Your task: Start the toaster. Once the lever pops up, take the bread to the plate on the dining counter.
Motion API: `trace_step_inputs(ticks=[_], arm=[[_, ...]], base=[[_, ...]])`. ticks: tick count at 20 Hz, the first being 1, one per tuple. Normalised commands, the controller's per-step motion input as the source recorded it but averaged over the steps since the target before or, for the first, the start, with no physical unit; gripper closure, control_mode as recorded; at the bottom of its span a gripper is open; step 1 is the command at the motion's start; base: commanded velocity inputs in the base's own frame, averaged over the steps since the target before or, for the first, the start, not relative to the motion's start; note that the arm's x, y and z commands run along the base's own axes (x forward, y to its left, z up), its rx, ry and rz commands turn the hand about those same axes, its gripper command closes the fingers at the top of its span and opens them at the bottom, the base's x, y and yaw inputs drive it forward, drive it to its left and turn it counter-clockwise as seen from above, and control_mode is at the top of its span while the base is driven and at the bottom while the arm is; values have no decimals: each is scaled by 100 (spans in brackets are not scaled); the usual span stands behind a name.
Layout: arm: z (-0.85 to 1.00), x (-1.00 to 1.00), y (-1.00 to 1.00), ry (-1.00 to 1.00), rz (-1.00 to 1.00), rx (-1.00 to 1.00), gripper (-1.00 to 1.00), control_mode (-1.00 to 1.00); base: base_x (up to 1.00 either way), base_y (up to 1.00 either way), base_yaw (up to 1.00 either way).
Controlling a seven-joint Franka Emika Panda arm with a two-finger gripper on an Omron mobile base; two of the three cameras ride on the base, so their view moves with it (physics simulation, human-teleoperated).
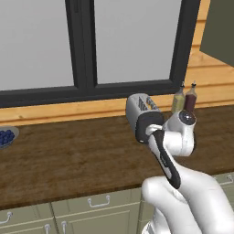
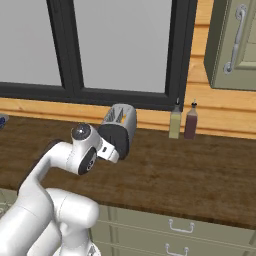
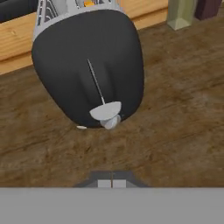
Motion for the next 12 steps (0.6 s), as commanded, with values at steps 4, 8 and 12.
trace_step_inputs(ticks=[4,8,12], arm=[[98,-2,-26,-4,-2,0,100,-100],[98,0,-22,-14,0,0,100,-100],[100,0,-12,-19,1,0,100,-100]], base=[[0,0,0],[0,0,0],[0,0,0]])
